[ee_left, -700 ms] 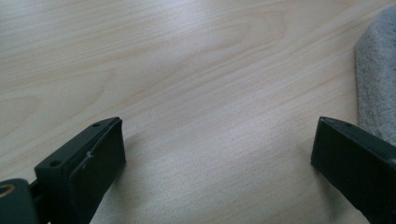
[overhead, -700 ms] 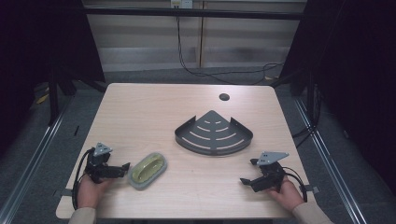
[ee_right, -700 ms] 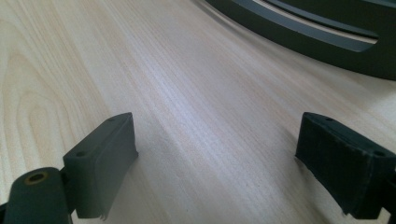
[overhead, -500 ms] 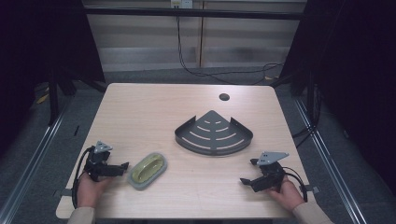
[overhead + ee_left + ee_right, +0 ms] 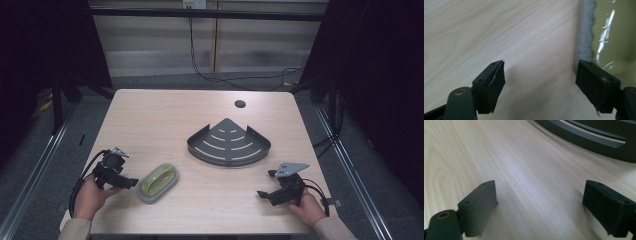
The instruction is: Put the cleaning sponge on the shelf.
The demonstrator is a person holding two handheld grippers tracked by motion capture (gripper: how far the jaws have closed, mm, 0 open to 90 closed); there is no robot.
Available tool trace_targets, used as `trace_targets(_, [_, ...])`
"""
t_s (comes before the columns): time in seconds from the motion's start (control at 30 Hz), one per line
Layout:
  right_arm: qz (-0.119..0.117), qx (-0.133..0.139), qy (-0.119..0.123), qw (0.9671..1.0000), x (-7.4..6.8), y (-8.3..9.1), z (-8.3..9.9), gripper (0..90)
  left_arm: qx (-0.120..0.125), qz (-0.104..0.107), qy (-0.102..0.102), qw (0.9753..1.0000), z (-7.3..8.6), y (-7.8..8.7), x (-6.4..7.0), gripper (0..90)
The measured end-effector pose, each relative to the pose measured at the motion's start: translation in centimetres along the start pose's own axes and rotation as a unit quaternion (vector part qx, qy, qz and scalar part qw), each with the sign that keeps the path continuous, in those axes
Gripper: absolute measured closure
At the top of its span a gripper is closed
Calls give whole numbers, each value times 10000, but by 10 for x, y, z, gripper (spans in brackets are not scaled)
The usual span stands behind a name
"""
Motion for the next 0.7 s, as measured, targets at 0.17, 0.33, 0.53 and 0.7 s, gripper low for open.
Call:
trace_targets(0.17, [1,-2,-12,10000,0,0,0,114,-104,21,-68,9999,-10,16,4,232])
trace_targets(0.33, [0,2,-7,10000,0,0,0,114,-186,51,-132,9997,-21,28,10,245])
trace_targets(0.53, [15,-4,-13,10000,0,0,0,114,-344,121,-191,9992,-31,34,18,258])
trace_targets(0.7, [17,-7,-18,10000,0,0,0,114,-384,200,-231,9988,-38,37,24,266])
Point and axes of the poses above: each handheld gripper's, and its own axes: y roughly backward along the jaws, z roughly out of its underside, x roughly to its right, the point moved 4 cm from there along -y, roughly forward along the jaws, and after that the axes turned 9 degrees about -x, right-handed, at the moved point
